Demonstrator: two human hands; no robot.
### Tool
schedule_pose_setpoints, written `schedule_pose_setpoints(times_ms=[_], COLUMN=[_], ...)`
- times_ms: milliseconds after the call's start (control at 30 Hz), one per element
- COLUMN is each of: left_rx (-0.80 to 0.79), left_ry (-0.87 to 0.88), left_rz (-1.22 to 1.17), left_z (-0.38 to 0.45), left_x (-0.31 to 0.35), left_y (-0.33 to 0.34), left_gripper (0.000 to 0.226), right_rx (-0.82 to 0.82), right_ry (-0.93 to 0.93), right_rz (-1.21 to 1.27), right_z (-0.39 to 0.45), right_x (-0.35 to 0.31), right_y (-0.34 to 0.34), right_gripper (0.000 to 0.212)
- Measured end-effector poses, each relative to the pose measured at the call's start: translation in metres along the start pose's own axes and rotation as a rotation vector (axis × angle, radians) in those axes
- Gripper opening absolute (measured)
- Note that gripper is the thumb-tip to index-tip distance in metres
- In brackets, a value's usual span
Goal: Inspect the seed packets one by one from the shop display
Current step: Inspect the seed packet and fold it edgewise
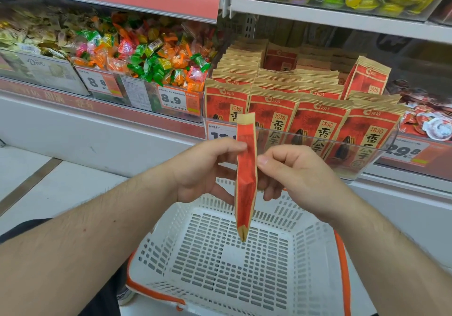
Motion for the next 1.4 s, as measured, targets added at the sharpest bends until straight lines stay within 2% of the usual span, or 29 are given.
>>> schedule_pose_setpoints(times_ms=[133,200,433,900,967,1100,1167,1200,1300,1400], left_rx=[0.061,0.079,0.152,0.147,0.109,0.016,-0.04,-0.061,-0.051,0.017], left_ry=[0.029,0.04,-0.003,-0.005,0.009,0.013,0.018,0.021,0.023,0.032], left_rz=[-0.075,-0.076,-0.071,-0.087,-0.091,-0.135,-0.156,-0.161,-0.147,-0.136], left_z=[-0.001,-0.001,-0.001,0.002,0.002,0.0,-0.001,-0.001,0.0,0.0], left_x=[0.007,0.007,0.002,-0.001,-0.001,0.0,0.0,0.0,-0.001,0.001], left_y=[-0.006,-0.007,-0.009,-0.008,-0.006,-0.003,-0.001,0.0,0.0,-0.001], left_gripper=[0.023,0.023,0.019,0.018,0.011,0.042,0.057,0.063,0.054,0.042], right_rx=[-0.226,-0.279,-0.349,-0.365,-0.344,-0.126,-0.147,-0.178,-0.19,-0.092], right_ry=[0.093,0.116,0.154,0.102,0.088,0.162,0.221,0.227,0.181,0.186], right_rz=[-0.26,-0.32,-0.414,-0.331,-0.329,-0.217,-0.14,-0.106,0.023,0.051], right_z=[-0.009,-0.013,-0.016,-0.014,-0.012,-0.001,-0.001,-0.002,-0.004,-0.001], right_x=[0.005,0.006,0.009,0.012,0.012,0.024,0.03,0.031,0.024,0.025], right_y=[0.011,0.017,0.02,0.021,0.017,-0.004,0.0,0.004,0.015,0.016], right_gripper=[0.027,0.023,0.027,0.019,0.033,0.067,0.083,0.084,0.057,0.039])
Point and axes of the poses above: each hand's wrist, its own z-axis towards the middle knuckle, its own y-axis out of the palm, x = y × z, the point moved 7 cm from there along z, towards the middle knuckle, and after that the axes turned 6 degrees about x, right-handed, at the moved point
